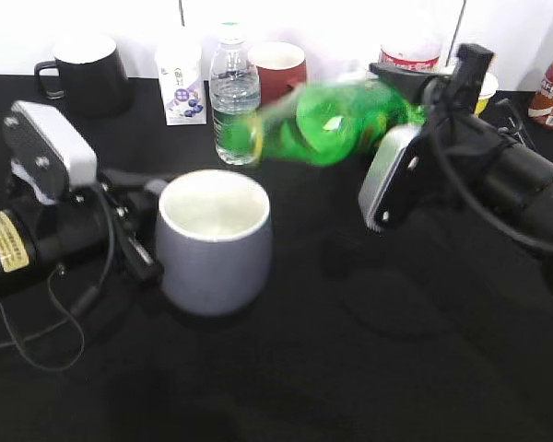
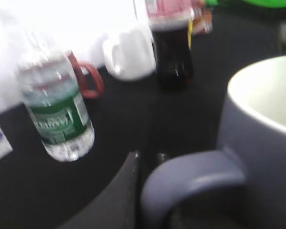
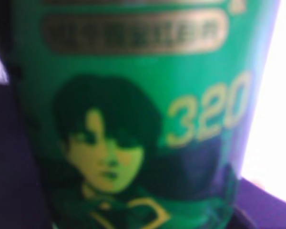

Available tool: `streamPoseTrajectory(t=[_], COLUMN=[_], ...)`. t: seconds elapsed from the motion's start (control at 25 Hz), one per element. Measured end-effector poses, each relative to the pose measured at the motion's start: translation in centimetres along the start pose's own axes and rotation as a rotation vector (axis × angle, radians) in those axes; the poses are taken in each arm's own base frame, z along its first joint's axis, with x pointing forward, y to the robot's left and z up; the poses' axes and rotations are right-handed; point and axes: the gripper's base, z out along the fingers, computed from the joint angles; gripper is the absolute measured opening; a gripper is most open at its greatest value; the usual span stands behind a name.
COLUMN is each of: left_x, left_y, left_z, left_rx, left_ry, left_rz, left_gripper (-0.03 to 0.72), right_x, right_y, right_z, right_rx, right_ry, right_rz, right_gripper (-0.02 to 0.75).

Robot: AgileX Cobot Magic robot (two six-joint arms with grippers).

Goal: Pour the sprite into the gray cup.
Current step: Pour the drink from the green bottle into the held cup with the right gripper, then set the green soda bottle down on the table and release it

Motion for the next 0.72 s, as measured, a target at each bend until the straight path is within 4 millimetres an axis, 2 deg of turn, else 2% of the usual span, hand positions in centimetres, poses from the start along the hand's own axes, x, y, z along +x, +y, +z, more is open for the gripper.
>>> streamPoseTrajectory(t=[0.08,0.24,0.32,0.36,0.48,0.6,0.64,0.72], left_x=[-0.2,-0.2,-0.2,-0.1,0.8,3.5,3.9,4.3], left_y=[0.1,1.3,2.3,3.0,5.7,9.0,10.3,12.4], left_z=[0.0,-0.1,-0.3,-0.5,-1.5,-2.6,-2.4,-0.8], left_rx=[-0.009,-0.142,-0.253,-0.342,-0.578,-0.714,-0.75,-0.766], left_ry=[-0.02,-0.028,-0.025,-0.023,-0.038,0.041,0.045,0.026], left_rz=[-0.006,-0.035,-0.053,-0.073,-0.085,-0.114,-0.118,-0.107], left_gripper=[0.06,0.06,0.06,0.06,0.06,0.06,0.06,0.06], right_x=[0.0,0.0,0.0,0.0,0.1,0.7,0.7,1.0], right_y=[0.0,0.0,0.0,0.0,0.0,-0.2,-0.1,0.2], right_z=[0.0,0.0,0.0,0.0,0.0,0.0,-0.1,-0.6], right_rx=[0.001,0.002,0.002,0.002,0.012,0.072,0.07,0.082], right_ry=[0.002,0.002,0.002,0.002,0.008,0.046,0.049,0.078], right_rz=[0.25,0.986,1.216,1.283,1.323,1.353,1.354,1.363], right_gripper=[0.405,0.405,0.405,0.405,0.405,0.405,0.405,0.405])
